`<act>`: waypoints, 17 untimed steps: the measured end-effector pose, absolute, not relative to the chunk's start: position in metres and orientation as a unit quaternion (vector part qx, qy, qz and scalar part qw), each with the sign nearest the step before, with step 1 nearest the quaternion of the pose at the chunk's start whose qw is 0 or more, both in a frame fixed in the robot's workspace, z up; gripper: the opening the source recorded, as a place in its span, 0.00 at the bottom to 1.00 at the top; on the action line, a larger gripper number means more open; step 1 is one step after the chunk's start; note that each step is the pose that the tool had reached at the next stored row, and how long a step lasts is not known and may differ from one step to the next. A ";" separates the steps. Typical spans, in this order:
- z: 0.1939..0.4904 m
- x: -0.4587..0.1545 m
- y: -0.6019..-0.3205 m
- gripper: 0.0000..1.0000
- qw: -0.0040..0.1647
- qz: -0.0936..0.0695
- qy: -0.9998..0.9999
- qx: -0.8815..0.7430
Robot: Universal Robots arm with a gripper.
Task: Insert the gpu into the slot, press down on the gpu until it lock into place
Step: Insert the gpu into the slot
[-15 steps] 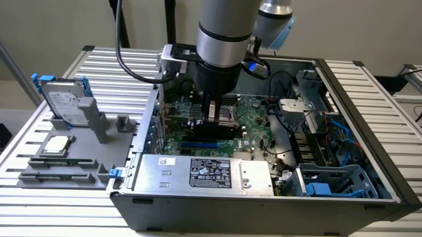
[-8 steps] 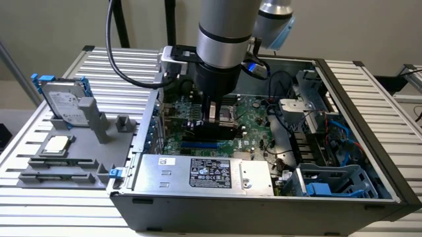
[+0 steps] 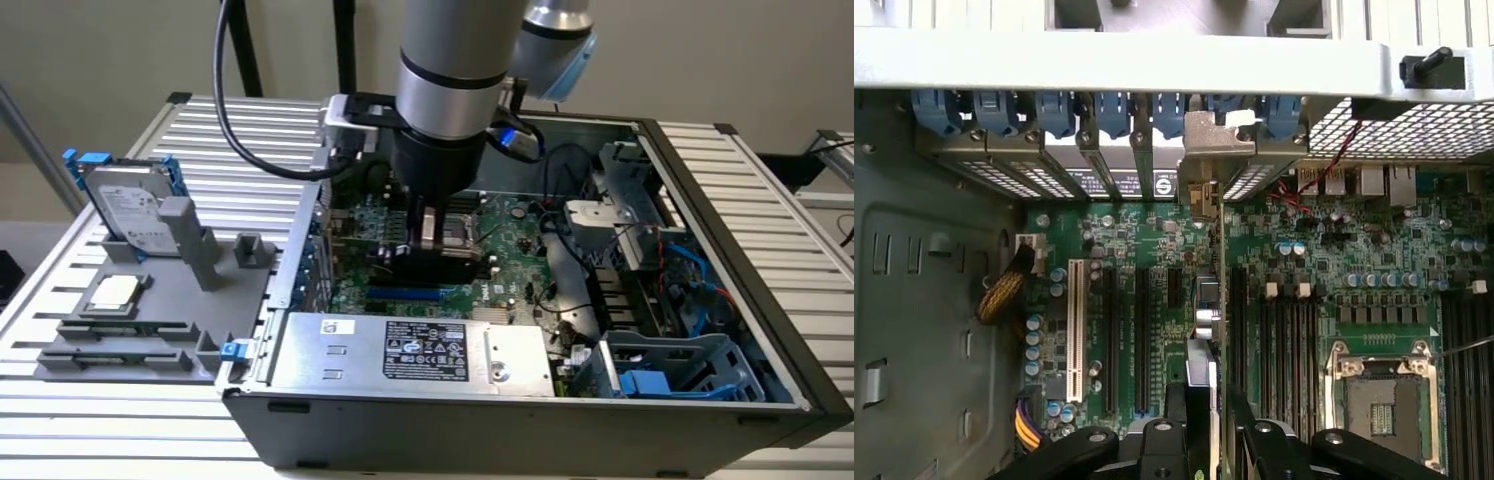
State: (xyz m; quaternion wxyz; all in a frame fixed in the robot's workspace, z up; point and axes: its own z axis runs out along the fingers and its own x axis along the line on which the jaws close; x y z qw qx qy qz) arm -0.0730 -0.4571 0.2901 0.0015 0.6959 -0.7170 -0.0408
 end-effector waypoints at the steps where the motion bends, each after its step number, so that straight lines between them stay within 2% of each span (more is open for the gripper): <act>1: 0.290 -0.074 -0.457 0.26 0.002 -0.041 -0.718 0.695; 17: 0.287 -0.075 -0.456 0.26 0.001 -0.041 -0.720 0.693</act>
